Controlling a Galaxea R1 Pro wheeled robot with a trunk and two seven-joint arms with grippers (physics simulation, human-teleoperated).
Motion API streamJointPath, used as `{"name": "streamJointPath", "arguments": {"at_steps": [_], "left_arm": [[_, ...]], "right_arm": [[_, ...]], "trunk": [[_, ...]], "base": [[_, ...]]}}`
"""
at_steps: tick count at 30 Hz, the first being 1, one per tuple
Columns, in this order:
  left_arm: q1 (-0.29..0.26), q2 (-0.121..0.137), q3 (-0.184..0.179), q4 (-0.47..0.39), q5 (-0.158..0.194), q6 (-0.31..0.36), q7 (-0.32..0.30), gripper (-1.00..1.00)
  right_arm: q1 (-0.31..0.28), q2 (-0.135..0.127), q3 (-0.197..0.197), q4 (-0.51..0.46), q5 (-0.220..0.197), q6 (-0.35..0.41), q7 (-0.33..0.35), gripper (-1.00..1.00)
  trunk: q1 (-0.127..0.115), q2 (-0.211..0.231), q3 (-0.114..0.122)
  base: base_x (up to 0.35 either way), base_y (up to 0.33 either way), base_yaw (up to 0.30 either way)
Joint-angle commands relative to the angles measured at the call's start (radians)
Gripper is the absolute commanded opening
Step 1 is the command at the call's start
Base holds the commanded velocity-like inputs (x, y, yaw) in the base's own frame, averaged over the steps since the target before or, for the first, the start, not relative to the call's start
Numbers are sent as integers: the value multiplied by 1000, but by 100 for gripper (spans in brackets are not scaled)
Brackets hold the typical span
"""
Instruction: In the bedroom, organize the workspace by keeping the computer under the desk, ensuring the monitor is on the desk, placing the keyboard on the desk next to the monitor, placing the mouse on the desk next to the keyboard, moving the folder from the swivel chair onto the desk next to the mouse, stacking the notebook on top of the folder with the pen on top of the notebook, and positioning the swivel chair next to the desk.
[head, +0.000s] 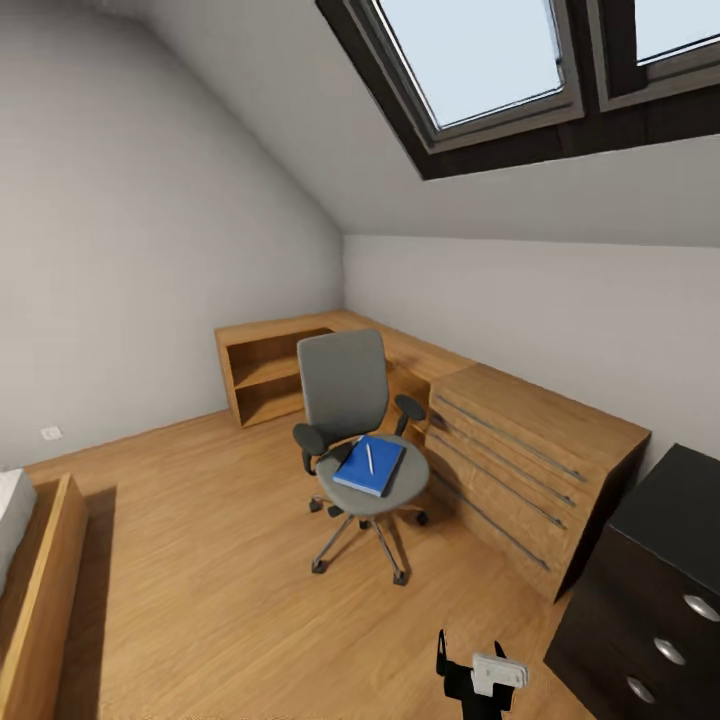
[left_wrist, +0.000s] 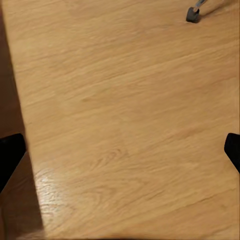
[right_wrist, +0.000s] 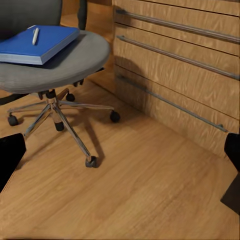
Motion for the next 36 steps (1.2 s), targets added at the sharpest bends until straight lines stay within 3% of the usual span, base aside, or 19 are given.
{"name": "streamJointPath", "arguments": {"at_steps": [1, 10, 31, 32, 35, 36], "left_arm": [[0, 1, -4, -1, 8, -3, 6, 100], [0, 1, -4, -1, 7, -5, 6, 100], [0, 3, -3, -1, 9, -3, 6, 100], [1, 8, 8, -1, 14, -1, 10, 100], [0, 8, 31, -1, 24, 1, 10, 100], [0, 9, 44, -1, 29, 2, 9, 100]], "right_arm": [[-1, 0, -4, 2, 11, -3, -7, 100], [-1, -8, -5, 2, 8, 53, -3, 100], [-1, -16, -5, -12, 6, 53, -3, 100], [-4, -19, -8, -248, 2, 129, -6, 100], [-7, -17, -9, -335, 1, 253, -4, 100], [-9, -16, -9, -379, 0, 332, -3, 100]], "trunk": [[0, -1, -1], [0, -1, -5], [0, -1, -6], [0, -1, -6], [0, -1, -6], [0, -1, -6]], "base": [[0, 0, 284], [154, 26, 222], [319, 65, 6], [320, 117, 0], [320, 117, 0], [320, 118, 0]]}}
